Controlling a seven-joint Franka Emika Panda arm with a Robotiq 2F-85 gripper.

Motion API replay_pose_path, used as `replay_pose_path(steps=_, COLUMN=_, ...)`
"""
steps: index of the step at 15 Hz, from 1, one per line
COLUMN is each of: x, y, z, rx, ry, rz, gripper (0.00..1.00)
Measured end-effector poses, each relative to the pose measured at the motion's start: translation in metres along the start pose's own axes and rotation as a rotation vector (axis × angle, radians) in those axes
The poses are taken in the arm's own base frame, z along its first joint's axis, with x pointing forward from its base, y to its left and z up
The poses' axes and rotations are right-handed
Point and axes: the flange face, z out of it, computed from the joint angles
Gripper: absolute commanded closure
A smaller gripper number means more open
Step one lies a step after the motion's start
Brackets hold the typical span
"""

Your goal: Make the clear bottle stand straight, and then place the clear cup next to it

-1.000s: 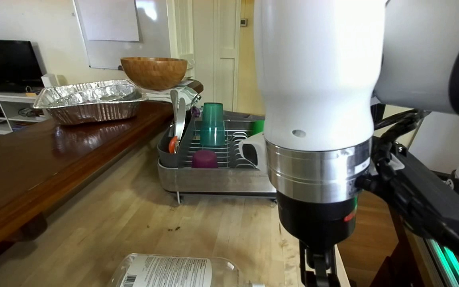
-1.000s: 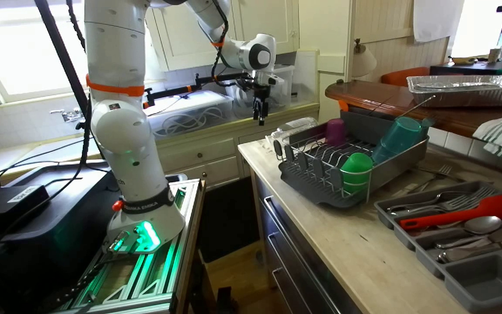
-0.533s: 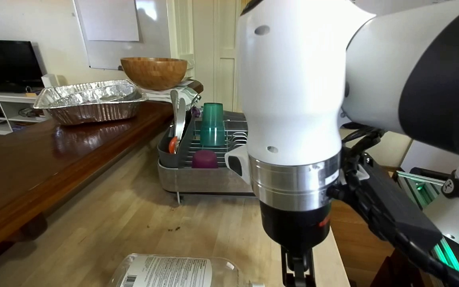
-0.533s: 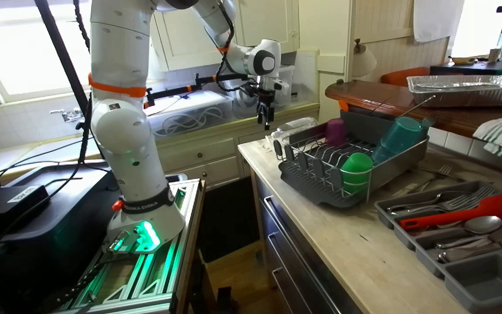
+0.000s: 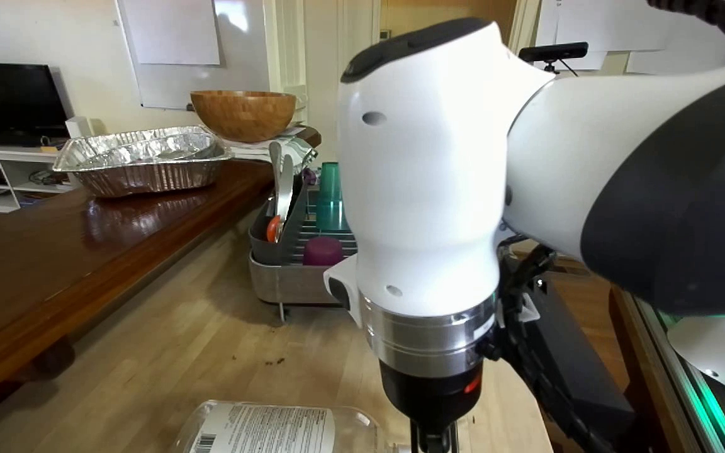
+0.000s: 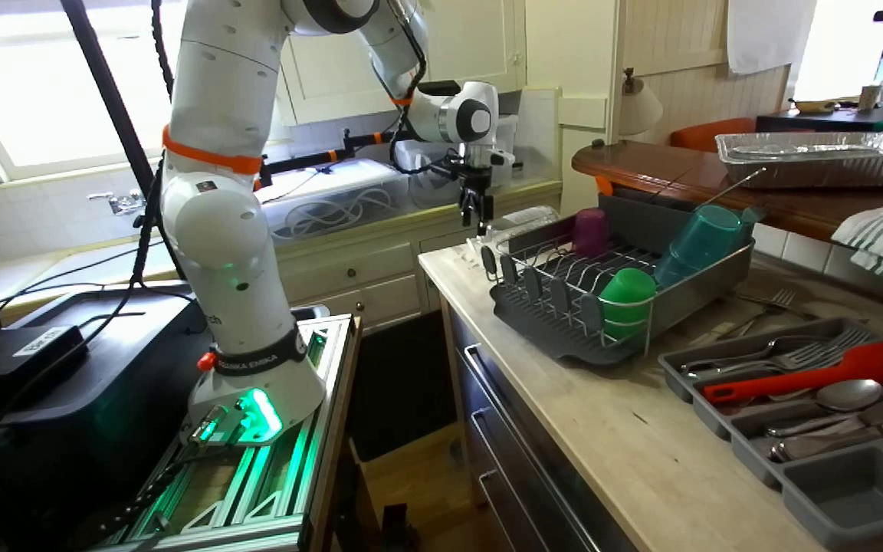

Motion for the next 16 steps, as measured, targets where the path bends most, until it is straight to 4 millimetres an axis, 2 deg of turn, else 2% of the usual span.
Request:
replay_pose_path(steps=6, x=0.016, y=-0.001, z=0.014, rx=-0.002, ry=0.005, rz=0.024, gripper=0.02)
replay_pose_path(steps=7, x=0.019, y=0.000, z=0.015, rx=-0.001, ry=0.008, rz=0.030, gripper=0.12)
replay_pose_path(steps=8, x=0.022, y=0.002, z=0.015, rx=0.000, ry=0.012, rz=0.036, gripper=0.17)
replay_pose_path(steps=9, x=0.024, y=0.003, z=0.014, rx=0.001, ry=0.015, rz=0.042, gripper=0.30)
replay_pose_path(steps=11, x=0.027, y=0.007, z=0.013, rx=0.003, ry=0.021, rz=0.051, gripper=0.48)
replay_pose_path(steps=16, x=0.030, y=0.009, z=0.012, rx=0.003, ry=0.025, rz=0.062, gripper=0.86)
